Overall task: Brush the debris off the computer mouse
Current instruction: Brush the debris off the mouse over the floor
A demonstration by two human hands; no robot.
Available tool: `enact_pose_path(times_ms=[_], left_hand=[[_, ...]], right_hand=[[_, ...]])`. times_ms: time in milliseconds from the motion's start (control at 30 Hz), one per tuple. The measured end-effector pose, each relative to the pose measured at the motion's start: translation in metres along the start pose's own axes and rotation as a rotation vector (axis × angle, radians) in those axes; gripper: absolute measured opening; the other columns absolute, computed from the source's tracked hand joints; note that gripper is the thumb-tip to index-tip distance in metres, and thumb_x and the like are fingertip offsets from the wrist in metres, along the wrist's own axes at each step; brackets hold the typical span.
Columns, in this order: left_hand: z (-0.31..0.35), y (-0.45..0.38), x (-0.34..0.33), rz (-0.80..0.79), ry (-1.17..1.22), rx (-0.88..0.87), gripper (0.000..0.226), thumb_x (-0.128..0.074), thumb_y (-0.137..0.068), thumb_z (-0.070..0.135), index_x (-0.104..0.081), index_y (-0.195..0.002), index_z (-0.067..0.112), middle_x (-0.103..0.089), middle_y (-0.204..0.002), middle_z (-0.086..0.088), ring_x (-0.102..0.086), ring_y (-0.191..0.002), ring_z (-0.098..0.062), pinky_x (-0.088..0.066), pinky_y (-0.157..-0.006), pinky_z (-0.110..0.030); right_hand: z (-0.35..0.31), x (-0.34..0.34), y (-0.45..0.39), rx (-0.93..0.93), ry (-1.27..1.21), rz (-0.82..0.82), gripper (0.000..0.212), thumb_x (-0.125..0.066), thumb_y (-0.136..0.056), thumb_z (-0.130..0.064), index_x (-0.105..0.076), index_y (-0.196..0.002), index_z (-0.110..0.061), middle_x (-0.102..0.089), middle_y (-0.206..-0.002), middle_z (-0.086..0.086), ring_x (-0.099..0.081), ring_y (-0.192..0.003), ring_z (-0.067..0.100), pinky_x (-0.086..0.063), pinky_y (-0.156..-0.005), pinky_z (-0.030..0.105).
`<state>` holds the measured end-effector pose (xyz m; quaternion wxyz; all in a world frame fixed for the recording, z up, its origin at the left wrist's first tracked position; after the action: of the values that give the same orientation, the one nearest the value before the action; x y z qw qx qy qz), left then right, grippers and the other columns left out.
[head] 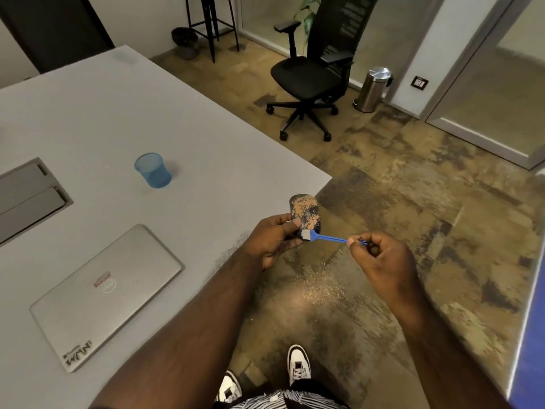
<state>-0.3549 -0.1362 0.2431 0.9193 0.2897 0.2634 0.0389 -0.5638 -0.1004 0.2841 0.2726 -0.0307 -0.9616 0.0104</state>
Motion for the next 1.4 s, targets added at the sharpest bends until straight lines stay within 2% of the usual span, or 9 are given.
enact_pose_path(times_ms=[100,367,600,767,900,1100,1233,1333,1400], left_hand=[[-0.006,-0.006,-0.017,0.009,-0.020,-0.009,0.009,-0.059,-0.090,0.001,-0.068,-0.090,0.004,-0.075,-0.073,-0.005,-0.073,-0.071,-0.016,-0.059,-0.060,-0.026],[-0.020,-0.014,-0.040,0.021,-0.051,-0.017,0.011,-0.057,-0.092,0.002,-0.066,-0.086,0.006,-0.074,-0.067,-0.002,-0.072,-0.068,-0.014,-0.061,-0.068,-0.027],[-0.036,-0.021,-0.052,0.036,-0.075,0.006,0.013,-0.057,-0.092,0.002,-0.067,-0.085,0.006,-0.074,-0.075,-0.005,-0.071,-0.070,-0.014,-0.061,-0.068,-0.028],[-0.043,-0.026,-0.059,0.081,-0.107,0.024,0.012,-0.058,-0.091,0.003,-0.069,-0.086,0.007,-0.074,-0.081,-0.007,-0.069,-0.078,-0.018,-0.060,-0.066,-0.027],[-0.045,-0.029,-0.066,0.103,-0.134,0.027,0.013,-0.060,-0.090,0.004,-0.069,-0.084,0.009,-0.076,-0.074,-0.004,-0.069,-0.077,-0.019,-0.060,-0.070,-0.029],[-0.048,-0.030,-0.073,0.112,-0.118,0.007,0.014,-0.058,-0.092,0.004,-0.069,-0.083,0.007,-0.075,-0.070,-0.003,-0.069,-0.076,-0.020,-0.060,-0.073,-0.032],[-0.048,-0.032,-0.073,0.116,-0.113,-0.002,0.013,-0.059,-0.091,0.004,-0.069,-0.084,0.009,-0.075,-0.072,-0.003,-0.069,-0.080,-0.020,-0.057,-0.081,-0.036],[-0.048,-0.034,-0.073,0.117,-0.099,-0.011,0.014,-0.058,-0.091,0.003,-0.069,-0.085,0.008,-0.075,-0.077,-0.005,-0.069,-0.083,-0.021,-0.056,-0.086,-0.039],[-0.048,-0.035,-0.073,0.110,-0.095,-0.019,0.015,-0.058,-0.092,0.003,-0.070,-0.084,0.008,-0.076,-0.074,-0.004,-0.069,-0.081,-0.020,-0.056,-0.083,-0.037]], right_hand=[[0.007,0.013,-0.008,0.035,0.044,-0.004,0.009,-0.071,-0.089,-0.022,-0.075,-0.085,-0.014,-0.052,-0.047,-0.012,-0.049,-0.041,-0.002,-0.028,-0.036,0.007],[0.027,0.029,-0.025,0.111,0.126,0.009,0.009,-0.070,-0.088,-0.026,-0.074,-0.084,-0.020,-0.058,-0.063,-0.009,-0.052,-0.051,-0.003,-0.033,-0.040,0.008],[0.046,0.045,-0.034,0.063,0.115,0.065,0.006,-0.068,-0.088,-0.028,-0.072,-0.086,-0.026,-0.057,-0.058,-0.011,-0.054,-0.050,-0.004,-0.035,-0.037,0.011],[0.062,0.058,-0.041,0.000,0.139,0.109,0.012,-0.067,-0.089,-0.028,-0.075,-0.090,-0.019,-0.059,-0.059,-0.011,-0.053,-0.044,0.000,-0.036,-0.037,0.011],[0.069,0.071,-0.045,-0.012,0.145,0.148,0.013,-0.067,-0.089,-0.025,-0.075,-0.092,-0.015,-0.058,-0.061,-0.010,-0.050,-0.044,0.000,-0.035,-0.037,0.009],[0.067,0.068,-0.035,0.057,0.048,0.019,0.005,-0.070,-0.087,-0.024,-0.073,-0.084,-0.021,-0.056,-0.055,-0.010,-0.051,-0.044,-0.001,-0.031,-0.037,0.007],[0.071,0.071,-0.040,-0.010,0.098,0.137,0.006,-0.070,-0.087,-0.024,-0.074,-0.086,-0.019,-0.060,-0.061,-0.012,-0.053,-0.045,0.000,-0.035,-0.039,0.009],[0.068,0.071,-0.041,0.034,0.055,0.104,0.004,-0.070,-0.086,-0.026,-0.072,-0.084,-0.024,-0.060,-0.059,-0.012,-0.056,-0.048,-0.005,-0.036,-0.037,0.009],[0.065,0.068,-0.040,0.072,0.093,0.068,0.004,-0.071,-0.086,-0.026,-0.071,-0.081,-0.026,-0.060,-0.059,-0.011,-0.053,-0.045,0.000,-0.036,-0.038,0.010]])
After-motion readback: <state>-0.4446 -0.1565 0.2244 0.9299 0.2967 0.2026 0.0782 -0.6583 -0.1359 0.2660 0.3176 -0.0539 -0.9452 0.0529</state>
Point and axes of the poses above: each hand's wrist, its own y-axis away from the middle knuckle, its own x-axis out of the back of the hand, z = x × y, the point moved 2 cm from there along -y, towards the middle knuckle
